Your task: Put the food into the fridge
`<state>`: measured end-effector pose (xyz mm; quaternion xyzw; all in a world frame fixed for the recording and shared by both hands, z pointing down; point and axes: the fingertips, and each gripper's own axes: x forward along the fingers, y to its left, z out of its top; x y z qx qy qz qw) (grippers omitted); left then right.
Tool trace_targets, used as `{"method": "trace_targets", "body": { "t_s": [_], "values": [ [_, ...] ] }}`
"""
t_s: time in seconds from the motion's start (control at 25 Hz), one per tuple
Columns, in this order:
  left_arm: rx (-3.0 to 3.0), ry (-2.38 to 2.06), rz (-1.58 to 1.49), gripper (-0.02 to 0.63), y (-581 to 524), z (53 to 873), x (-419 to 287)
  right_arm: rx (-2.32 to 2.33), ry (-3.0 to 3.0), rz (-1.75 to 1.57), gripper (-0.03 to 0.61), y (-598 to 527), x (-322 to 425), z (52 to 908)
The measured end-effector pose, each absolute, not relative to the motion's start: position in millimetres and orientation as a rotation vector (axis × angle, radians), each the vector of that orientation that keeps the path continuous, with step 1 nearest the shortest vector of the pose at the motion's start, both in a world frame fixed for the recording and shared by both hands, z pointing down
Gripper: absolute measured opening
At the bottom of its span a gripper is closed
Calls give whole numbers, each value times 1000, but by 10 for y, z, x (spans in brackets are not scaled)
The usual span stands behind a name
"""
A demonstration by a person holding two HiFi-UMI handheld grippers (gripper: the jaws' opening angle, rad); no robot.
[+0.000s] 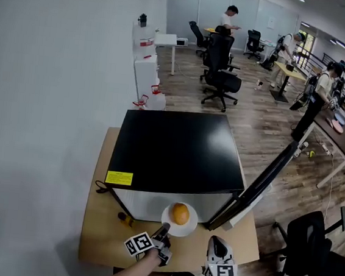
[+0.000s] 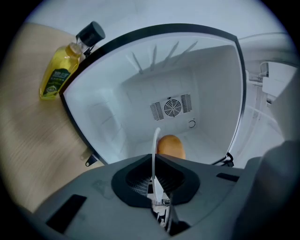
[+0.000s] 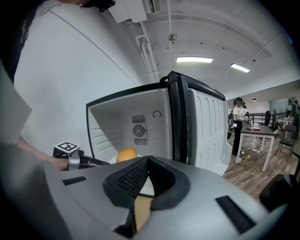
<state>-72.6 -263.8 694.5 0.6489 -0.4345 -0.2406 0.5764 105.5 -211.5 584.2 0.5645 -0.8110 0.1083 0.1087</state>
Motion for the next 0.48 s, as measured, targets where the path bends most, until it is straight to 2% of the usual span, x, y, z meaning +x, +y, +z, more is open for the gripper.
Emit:
{"method": "trace_targets", "body": {
  "t_s": [0.48],
  "values": [
    [1492,-1022,-587,21,-3243,7298,-699,1547,-2431,347,60,-2505,801,5960]
  ]
}}
